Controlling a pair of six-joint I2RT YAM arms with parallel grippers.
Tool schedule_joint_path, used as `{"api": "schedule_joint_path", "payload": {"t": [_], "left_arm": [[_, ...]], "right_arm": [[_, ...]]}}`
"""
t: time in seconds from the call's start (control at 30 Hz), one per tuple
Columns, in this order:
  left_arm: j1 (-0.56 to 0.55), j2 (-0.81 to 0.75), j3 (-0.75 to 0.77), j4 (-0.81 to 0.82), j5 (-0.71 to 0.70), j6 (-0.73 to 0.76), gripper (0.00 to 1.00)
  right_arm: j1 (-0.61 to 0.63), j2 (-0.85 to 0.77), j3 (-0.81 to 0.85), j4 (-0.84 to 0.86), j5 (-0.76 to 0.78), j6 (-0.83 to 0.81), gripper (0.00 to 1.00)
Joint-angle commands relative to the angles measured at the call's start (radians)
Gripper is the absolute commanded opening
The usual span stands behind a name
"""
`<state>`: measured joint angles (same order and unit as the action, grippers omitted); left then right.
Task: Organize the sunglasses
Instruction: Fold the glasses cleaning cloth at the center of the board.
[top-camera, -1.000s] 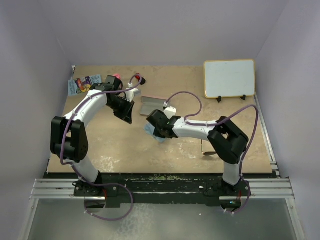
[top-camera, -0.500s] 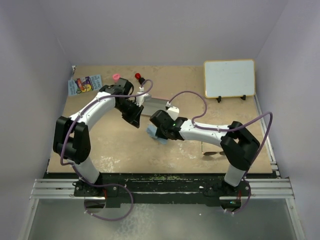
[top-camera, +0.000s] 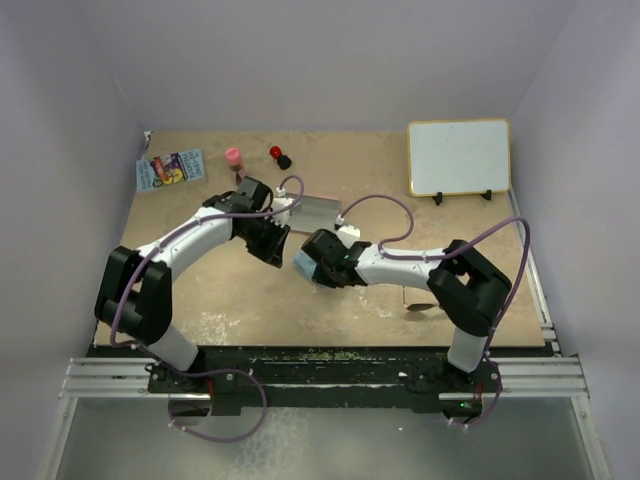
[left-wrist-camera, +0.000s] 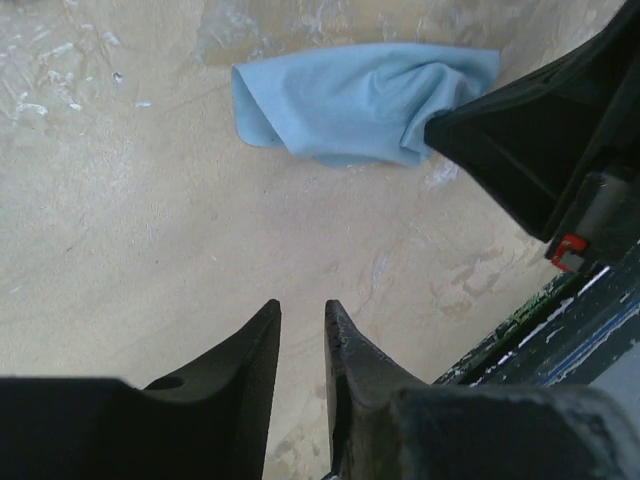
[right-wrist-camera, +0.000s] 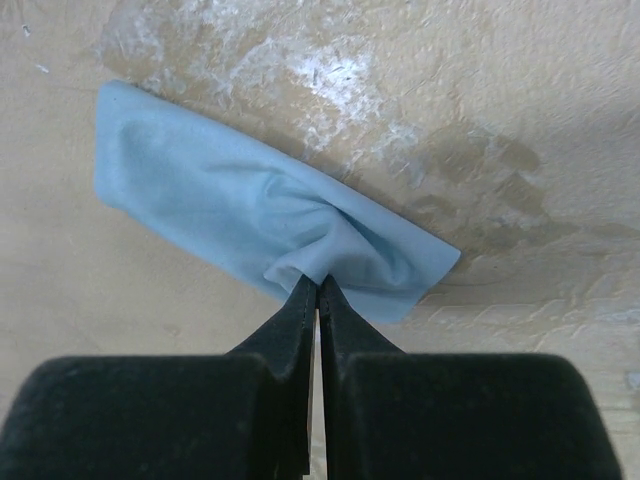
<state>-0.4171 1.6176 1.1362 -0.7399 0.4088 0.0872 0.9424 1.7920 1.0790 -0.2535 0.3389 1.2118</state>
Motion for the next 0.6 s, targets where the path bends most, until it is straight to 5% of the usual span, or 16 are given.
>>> {"api": "schedule_joint_path", "payload": {"t": [0.0, 0.17, 0.4, 0.57], "left_arm": [[-0.057, -0.095, -0.039, 0.179, -0.062, -0.115, 0.31], [-0.122, -0.076, -0.060, 0.282, -0.099, -0.155, 0.43], [-0.137, 0.060, -0.020, 0.268, -0.130, -0.140, 0.43], [-0.135, 0.015, -0.003, 0.283, -0.179, -0.155, 0.43]], "right_arm": [[0.003, -0.038, -0.038, 0.085, -0.028, 0.060, 0.00], [-0.009, -0.075, -0.049, 0.070, -0.006, 0.076, 0.00], [-0.039, -0.067, -0.029, 0.072, -0.001, 0.061, 0.00], [-0.054, -0.074, -0.008, 0.060, 0.038, 0.078, 0.00]]}}
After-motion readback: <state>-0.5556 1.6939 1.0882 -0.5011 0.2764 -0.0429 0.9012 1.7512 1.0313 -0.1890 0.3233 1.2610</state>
